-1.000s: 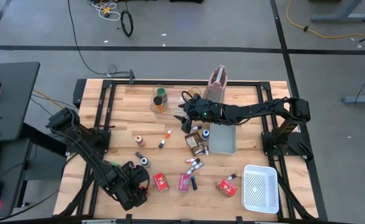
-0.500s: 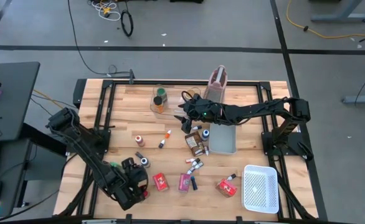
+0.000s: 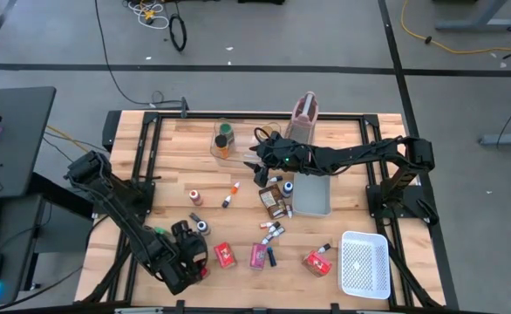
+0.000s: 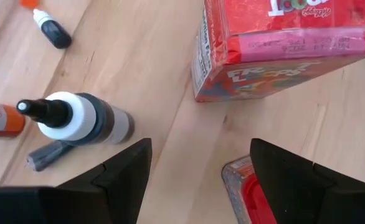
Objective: Pick & Place Kitchen Items
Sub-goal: Put the red seasoning can into the transparent bin
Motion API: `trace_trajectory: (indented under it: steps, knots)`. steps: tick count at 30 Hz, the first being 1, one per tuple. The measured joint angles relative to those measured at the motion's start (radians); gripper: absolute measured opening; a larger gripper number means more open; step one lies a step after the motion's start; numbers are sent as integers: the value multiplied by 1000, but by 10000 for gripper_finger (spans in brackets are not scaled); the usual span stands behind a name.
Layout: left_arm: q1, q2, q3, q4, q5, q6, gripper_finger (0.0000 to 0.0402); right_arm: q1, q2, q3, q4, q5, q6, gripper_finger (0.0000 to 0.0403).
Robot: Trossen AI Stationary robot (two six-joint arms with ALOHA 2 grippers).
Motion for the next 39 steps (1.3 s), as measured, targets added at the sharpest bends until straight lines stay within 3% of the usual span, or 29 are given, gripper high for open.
trace_trajectory:
  steps: [27,39]
  knots:
    - [0,0,0,23,42,-105,279,0,0,0,0,0,0,263]
    - [0,0,0,42,24,-73,279,0,0,0,0,0,0,263]
